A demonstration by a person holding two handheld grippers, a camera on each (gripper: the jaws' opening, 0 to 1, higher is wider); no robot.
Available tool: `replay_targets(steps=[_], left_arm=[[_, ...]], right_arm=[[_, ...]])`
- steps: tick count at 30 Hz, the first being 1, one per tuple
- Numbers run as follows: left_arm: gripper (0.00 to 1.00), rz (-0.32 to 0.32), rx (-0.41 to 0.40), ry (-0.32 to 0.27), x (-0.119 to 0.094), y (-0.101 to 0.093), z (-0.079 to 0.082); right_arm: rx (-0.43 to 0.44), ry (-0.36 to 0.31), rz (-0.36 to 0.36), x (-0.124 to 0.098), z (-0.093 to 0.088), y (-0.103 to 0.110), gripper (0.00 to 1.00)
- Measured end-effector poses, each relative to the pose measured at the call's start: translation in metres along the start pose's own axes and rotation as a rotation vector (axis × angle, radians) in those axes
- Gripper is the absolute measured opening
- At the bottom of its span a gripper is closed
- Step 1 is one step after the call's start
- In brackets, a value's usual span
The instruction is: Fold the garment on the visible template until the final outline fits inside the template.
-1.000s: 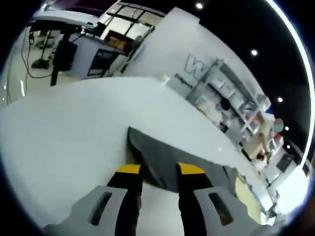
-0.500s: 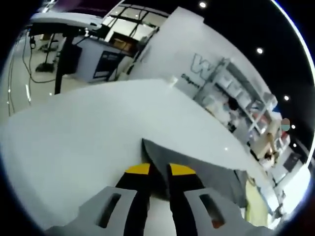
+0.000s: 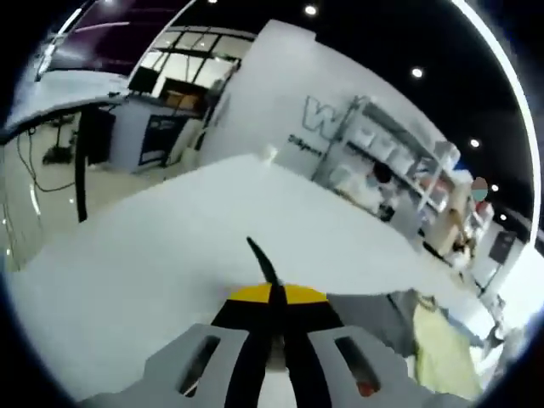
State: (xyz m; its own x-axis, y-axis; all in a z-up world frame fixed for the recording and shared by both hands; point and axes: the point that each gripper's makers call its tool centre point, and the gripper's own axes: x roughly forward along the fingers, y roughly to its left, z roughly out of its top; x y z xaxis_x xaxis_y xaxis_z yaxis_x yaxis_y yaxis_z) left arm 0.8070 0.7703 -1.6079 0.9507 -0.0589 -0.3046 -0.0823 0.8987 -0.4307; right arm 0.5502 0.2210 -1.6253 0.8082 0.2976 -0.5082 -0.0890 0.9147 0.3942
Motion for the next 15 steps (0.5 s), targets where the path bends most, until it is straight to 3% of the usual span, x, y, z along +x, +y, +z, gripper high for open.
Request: replay_targets(steps=[4,7,10,12,15], left_arm=[[0.0,-0.062,0.052,-0.028,-0.003,-0.033,0.026],[0.0,-0.148,0.125,-0.027,-0.004,-0.081,0.042],[0.0,-0.185,0.153,-0.018,-0.004,-0.102,0.047],[0.0,-0.238,0.143,-0.023,-0.005,-0.135,0.056],[0.0,-0.266,0.165,-0.011,-0.009,-0.162,0.057]], right_arm=[[-0.002,-0.001,0.014,0.002,0.003,-0.009,0.4],[-0.005,-0.032,0.036,0.0,0.011,-0.01,0.43],[0.005,-0.045,0.043,-0.003,0.017,-0.023,0.46],[-0.011,-0.044,0.042,-0.005,0.017,-0.029,0.48],[-0.029,-0.043,0.051,-0.011,0.019,-0.037,0.5]])
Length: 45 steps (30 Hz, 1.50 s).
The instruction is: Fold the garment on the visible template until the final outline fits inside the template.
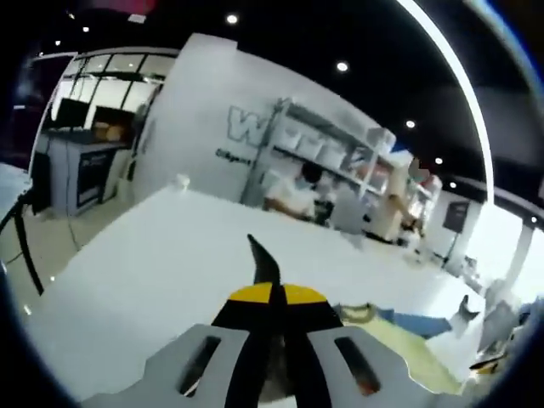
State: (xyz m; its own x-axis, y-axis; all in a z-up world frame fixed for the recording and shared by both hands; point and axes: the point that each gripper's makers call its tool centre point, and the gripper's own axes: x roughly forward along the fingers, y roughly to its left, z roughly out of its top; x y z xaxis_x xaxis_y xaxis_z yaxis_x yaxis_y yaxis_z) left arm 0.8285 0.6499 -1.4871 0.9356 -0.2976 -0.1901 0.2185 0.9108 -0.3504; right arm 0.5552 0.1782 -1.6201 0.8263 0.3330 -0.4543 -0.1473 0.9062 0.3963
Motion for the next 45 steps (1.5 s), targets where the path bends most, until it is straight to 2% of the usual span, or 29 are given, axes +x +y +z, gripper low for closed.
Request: replay_targets(steps=[1,3,4,9,17,19,20,22,24,27,28,33,35,36,37,38,41,42,45], left_arm=[[0.0,-0.022,0.026,0.013,0.003,-0.014,0.002],[0.0,-0.037,0.027,0.027,0.004,-0.025,0.001],[0.0,-0.054,0.032,0.028,0.005,-0.037,0.002],[0.0,-0.093,0.051,0.049,0.007,-0.059,0.002],[0.0,-0.142,0.099,0.068,-0.002,-0.11,0.002],[0.0,-0.162,0.119,0.078,-0.001,-0.113,0.002],[0.0,-0.181,0.113,0.077,0.0,-0.135,0.004],[0.0,-0.201,0.12,0.075,0.001,-0.146,0.008],[0.0,-0.204,0.126,0.076,0.002,-0.148,0.008],[0.0,-0.24,0.153,0.08,0.004,-0.166,0.013],[0.0,-0.27,0.156,0.083,0.005,-0.185,0.015],[0.0,-0.334,0.182,0.089,0.006,-0.217,0.015],[0.0,-0.383,0.219,0.11,0.006,-0.237,0.004],[0.0,-0.398,0.231,0.114,0.007,-0.239,0.002],[0.0,-0.459,0.248,0.127,0.004,-0.254,-0.008],[0.0,-0.485,0.258,0.133,0.002,-0.261,-0.013],[0.0,-0.572,0.313,0.186,-0.005,-0.282,-0.042],[0.0,-0.583,0.32,0.192,-0.006,-0.285,-0.046],[0.0,-0.659,0.369,0.249,-0.015,-0.301,-0.078]], right_arm=[[-0.002,0.0,0.002,-0.001,0.0,-0.003,0.51],[-0.008,0.0,0.006,-0.004,-0.001,-0.007,0.53],[-0.02,0.004,0.012,-0.006,-0.002,-0.012,0.54],[-0.052,0.013,0.022,-0.014,-0.008,-0.015,0.63],[-0.158,0.027,0.075,-0.026,-0.008,-0.021,0.8],[-0.179,0.019,0.09,-0.027,-0.005,-0.02,0.85],[-0.199,0.017,0.099,-0.028,-0.003,-0.02,0.87],[-0.22,0.02,0.105,-0.029,-0.001,-0.024,0.88],[-0.223,0.021,0.105,-0.029,-0.001,-0.023,0.89],[-0.223,0.011,0.12,-0.032,0.002,-0.02,0.9],[-0.217,0.008,0.124,-0.033,0.002,-0.02,0.9],[-0.189,0.005,0.138,-0.034,-0.001,-0.021,0.9],[-0.183,0.003,0.144,-0.035,-0.002,-0.021,0.9],[-0.181,0.003,0.145,-0.035,-0.002,-0.022,0.9],[-0.175,0.006,0.148,-0.036,-0.003,-0.023,0.89],[-0.17,0.007,0.15,-0.037,-0.003,-0.024,0.89],[-0.161,0.011,0.15,-0.038,-0.004,-0.027,0.88],[-0.152,0.007,0.15,-0.038,-0.004,-0.029,0.88],[-0.142,0.005,0.143,-0.039,-0.005,-0.033,0.87]])
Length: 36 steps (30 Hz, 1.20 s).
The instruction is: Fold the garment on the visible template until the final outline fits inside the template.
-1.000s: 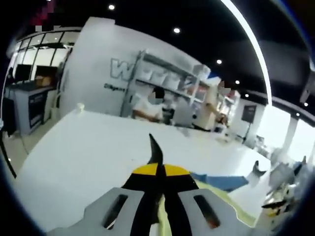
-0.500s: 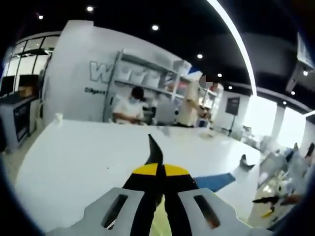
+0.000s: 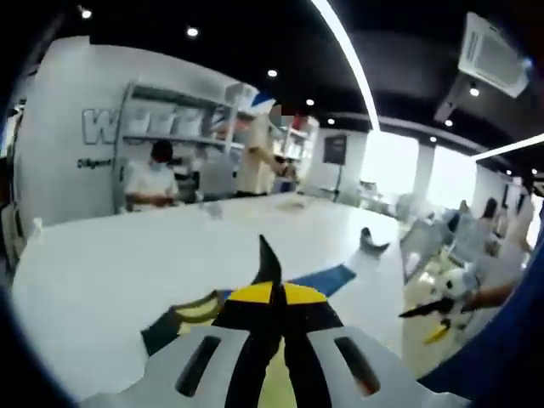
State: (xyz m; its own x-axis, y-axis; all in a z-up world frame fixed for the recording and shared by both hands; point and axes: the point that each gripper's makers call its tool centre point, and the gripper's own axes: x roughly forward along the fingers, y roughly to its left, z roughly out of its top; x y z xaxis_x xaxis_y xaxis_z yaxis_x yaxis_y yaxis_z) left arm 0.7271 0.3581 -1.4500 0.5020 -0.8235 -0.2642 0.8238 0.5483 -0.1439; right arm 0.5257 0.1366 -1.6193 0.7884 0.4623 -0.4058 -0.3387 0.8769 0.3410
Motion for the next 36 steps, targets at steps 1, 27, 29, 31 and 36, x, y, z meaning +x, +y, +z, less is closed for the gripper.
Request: replay_targets(steps=[1,27,29,31,36], left_arm=[[0.0,-0.026,0.014,0.008,0.003,-0.01,-0.005],[0.0,-0.24,0.166,0.303,0.026,-0.097,-0.169],[0.0,-0.23,0.167,0.303,0.028,-0.098,-0.173],[0.0,-0.222,0.164,0.308,0.03,-0.099,-0.177],[0.0,-0.178,0.136,0.299,0.036,-0.099,-0.19]], right_arm=[[0.003,0.001,-0.002,0.0,-0.001,-0.001,0.87],[0.06,0.015,-0.019,-0.002,-0.017,0.002,0.85],[0.063,0.016,-0.023,-0.003,-0.018,0.001,0.85],[0.068,0.017,-0.026,-0.004,-0.019,0.001,0.85],[0.08,0.022,-0.034,-0.006,-0.025,-0.002,0.85]])
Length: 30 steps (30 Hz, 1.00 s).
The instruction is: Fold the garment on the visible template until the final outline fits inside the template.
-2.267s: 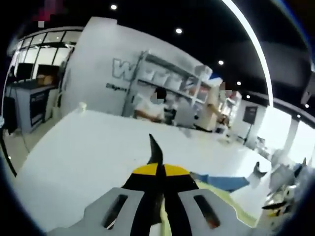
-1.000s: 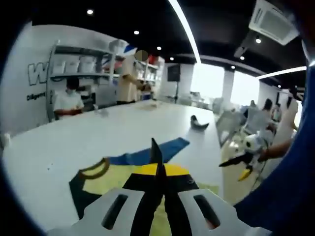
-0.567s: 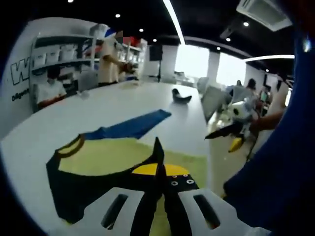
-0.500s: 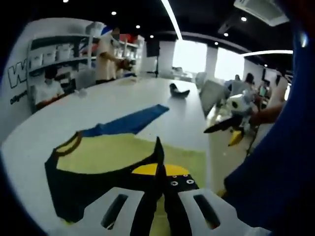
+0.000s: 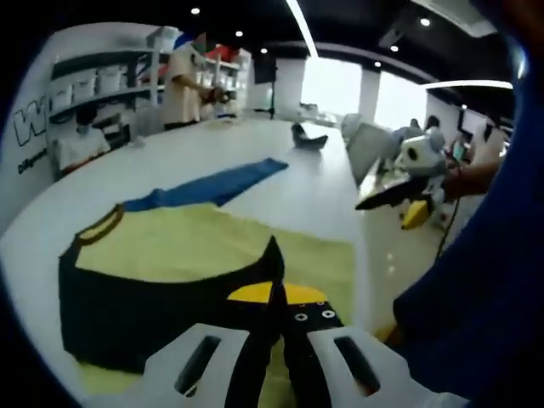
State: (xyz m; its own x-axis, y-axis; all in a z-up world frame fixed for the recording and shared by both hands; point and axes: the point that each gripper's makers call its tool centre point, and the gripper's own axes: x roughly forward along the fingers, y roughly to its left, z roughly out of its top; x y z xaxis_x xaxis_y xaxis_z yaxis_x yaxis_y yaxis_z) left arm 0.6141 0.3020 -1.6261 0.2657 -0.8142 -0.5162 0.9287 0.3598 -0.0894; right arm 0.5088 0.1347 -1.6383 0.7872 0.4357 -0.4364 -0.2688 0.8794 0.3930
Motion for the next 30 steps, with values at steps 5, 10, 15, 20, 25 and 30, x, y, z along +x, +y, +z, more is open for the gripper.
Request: replay_targets(steps=[5,10,15,20,25,30], left_arm=[[0.0,-0.004,-0.006,0.017,0.006,-0.013,-0.011],[0.0,-0.003,0.004,0.037,0.008,-0.018,-0.021],[0.08,-0.023,-0.013,0.046,0.007,-0.027,-0.027],[0.25,-0.017,-0.083,0.014,0.001,-0.032,-0.022],[0.47,0.076,-0.219,-0.042,-0.017,-0.017,-0.011],[0.7,0.208,-0.344,-0.13,-0.047,0.014,-0.003]], right_arm=[[0.007,0.003,-0.003,-0.002,-0.003,-0.001,0.85],[0.01,0.005,-0.003,-0.003,-0.004,-0.001,0.85],[0.012,0.003,0.002,-0.001,-0.003,0.001,0.85],[0.007,0.006,0.012,0.001,-0.001,0.001,0.85],[0.0,0.004,0.023,0.002,0.005,-0.003,0.85],[-0.007,0.008,0.031,0.004,0.011,-0.007,0.85]])
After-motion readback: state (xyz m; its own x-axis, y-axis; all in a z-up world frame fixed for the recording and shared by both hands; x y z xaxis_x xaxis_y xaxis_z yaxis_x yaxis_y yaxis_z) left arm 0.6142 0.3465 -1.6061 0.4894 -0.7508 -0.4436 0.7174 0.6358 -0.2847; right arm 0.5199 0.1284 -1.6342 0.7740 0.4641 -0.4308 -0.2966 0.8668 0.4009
